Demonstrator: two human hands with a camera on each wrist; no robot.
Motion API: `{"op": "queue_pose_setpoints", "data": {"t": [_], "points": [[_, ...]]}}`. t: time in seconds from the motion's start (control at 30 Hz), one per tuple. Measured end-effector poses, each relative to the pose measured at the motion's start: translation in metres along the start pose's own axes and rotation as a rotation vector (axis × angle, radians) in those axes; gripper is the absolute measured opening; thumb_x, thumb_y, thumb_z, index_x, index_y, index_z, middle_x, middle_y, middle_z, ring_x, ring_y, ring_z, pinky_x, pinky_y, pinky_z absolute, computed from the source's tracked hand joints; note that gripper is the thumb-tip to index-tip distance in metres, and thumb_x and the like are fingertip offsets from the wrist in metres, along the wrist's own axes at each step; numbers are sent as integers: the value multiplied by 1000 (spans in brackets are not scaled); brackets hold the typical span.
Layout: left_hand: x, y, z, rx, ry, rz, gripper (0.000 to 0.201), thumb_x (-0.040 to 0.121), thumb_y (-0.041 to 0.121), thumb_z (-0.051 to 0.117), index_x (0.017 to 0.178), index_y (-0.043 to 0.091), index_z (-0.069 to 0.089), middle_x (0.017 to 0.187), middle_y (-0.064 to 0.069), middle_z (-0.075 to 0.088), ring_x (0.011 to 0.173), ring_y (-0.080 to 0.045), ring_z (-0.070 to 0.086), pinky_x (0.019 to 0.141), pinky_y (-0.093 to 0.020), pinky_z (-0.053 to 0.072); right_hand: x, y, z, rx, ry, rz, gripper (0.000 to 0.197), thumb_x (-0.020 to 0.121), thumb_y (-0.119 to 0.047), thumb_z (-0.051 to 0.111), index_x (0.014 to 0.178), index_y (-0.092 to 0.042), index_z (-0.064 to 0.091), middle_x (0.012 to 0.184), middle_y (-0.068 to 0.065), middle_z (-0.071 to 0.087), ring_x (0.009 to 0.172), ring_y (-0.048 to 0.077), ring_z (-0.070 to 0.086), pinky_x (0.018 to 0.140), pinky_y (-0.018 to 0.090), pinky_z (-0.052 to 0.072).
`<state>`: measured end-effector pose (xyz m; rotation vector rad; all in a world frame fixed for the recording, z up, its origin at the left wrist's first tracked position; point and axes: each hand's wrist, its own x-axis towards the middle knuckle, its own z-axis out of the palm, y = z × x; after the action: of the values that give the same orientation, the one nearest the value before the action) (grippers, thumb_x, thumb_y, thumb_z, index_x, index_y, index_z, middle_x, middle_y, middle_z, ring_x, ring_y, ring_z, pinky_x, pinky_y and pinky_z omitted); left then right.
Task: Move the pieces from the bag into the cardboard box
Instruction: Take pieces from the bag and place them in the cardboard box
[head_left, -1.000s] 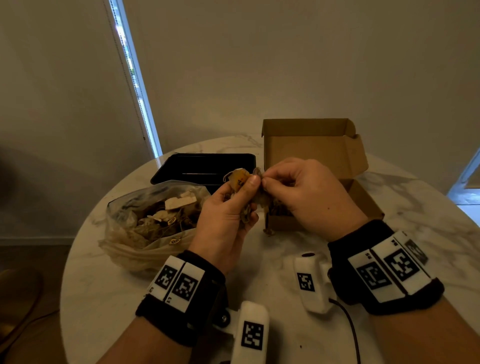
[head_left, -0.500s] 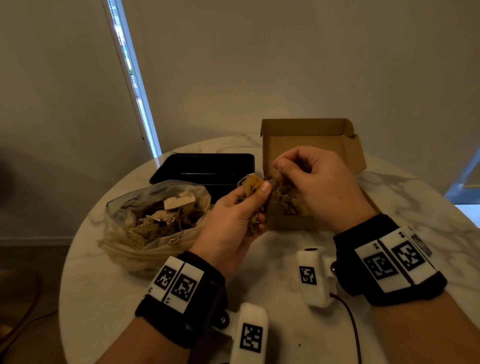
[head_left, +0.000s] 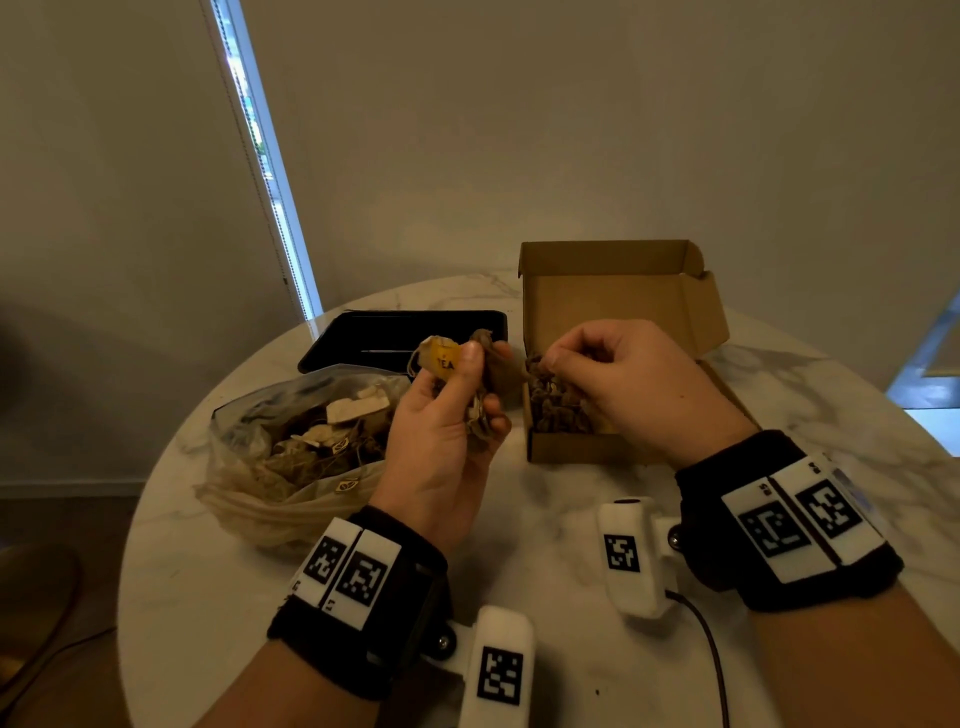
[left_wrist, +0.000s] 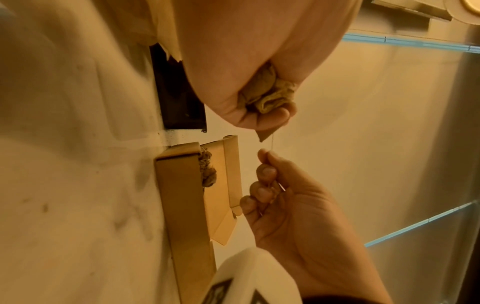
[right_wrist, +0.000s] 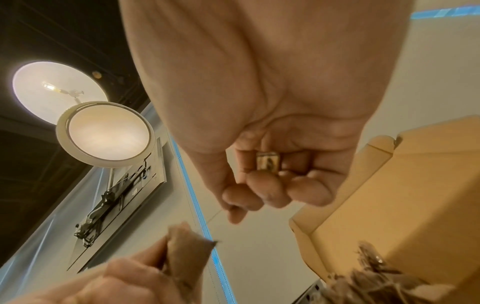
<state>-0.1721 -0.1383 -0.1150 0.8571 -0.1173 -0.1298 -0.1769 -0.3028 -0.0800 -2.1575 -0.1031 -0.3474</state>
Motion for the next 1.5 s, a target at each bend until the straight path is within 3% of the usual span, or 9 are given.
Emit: {"op": "queue_pose_setpoints", "data": {"t": [0.13, 0.37, 0.6, 0.67, 0.87, 1.0, 1.17, 1.3, 1.5], "points": [[4, -3, -5, 71, 94, -6, 18, 94, 20, 66, 110, 14, 69, 92, -3, 69, 58, -5, 51, 52, -15, 45, -1, -5, 0, 110, 87, -138, 15, 99, -30, 62, 91, -23, 72, 64, -10, 57, 54, -2, 49, 54, 10, 39], [2, -9, -3, 215, -24, -108, 7, 92, 18, 70, 98, 16, 66, 78, 2, 60, 55, -4, 45, 50, -14, 39, -2, -12, 3, 118, 111, -293, 13, 102, -25, 59, 98, -20, 70, 79, -12, 63, 66, -1, 52, 67, 19, 42], [-7, -8, 5, 205, -274, -130, 9, 86, 19, 69, 94, 18, 65, 76, 2, 55, 56, -5, 42, 52, -14, 37, 3, 0, 1, 48, 65, -95, 12, 97, -28, 65, 91, -25, 75, 84, -9, 71, 79, -2, 62, 73, 18, 48], [-6, -8, 4, 197, -261, -107, 14, 84, 19, 70, 97, 18, 64, 83, -1, 57, 58, -5, 43, 53, -14, 39, 3, 2, 2, 44, -1, -26, 14, 97, -26, 65, 88, -25, 75, 84, -7, 72, 82, 4, 66, 75, 25, 53], [-1, -6, 0, 155, -88, -32, 33, 88, 11, 69, 120, 17, 70, 93, 2, 71, 60, -2, 53, 56, -13, 45, -1, 1, 1, -17, -55, 74, 16, 97, -29, 65, 84, -24, 74, 75, -10, 68, 60, -4, 57, 59, 17, 41], [2, -6, -3, 108, 47, -29, 18, 92, 12, 68, 110, 15, 72, 91, -2, 70, 57, -2, 51, 54, -12, 43, -2, -1, -1, 12, -31, 80, 15, 94, -32, 69, 84, -24, 74, 73, -14, 66, 63, -3, 54, 60, 19, 38], [4, -7, -3, 95, 126, -43, 15, 95, 17, 65, 110, 13, 68, 93, -5, 66, 59, -4, 51, 57, -16, 44, -4, -5, 0, 59, -8, 24, 14, 94, -33, 70, 88, -21, 74, 83, -9, 70, 76, 0, 60, 66, 20, 42], [5, -6, -3, 69, 151, -51, 15, 95, 16, 66, 110, 13, 67, 87, -3, 66, 58, -5, 50, 53, -15, 44, -3, -6, 0, 97, 45, -69, 12, 94, -32, 70, 87, -23, 72, 78, -8, 68, 67, -3, 57, 69, 22, 45], [3, -8, -6, 195, 41, -108, 22, 90, 17, 73, 111, 13, 68, 80, 0, 61, 56, -4, 47, 51, -15, 40, -6, -14, 0, 101, 23, -224, 9, 98, -30, 65, 92, -24, 70, 82, -11, 66, 67, -4, 55, 67, 16, 45]]}}
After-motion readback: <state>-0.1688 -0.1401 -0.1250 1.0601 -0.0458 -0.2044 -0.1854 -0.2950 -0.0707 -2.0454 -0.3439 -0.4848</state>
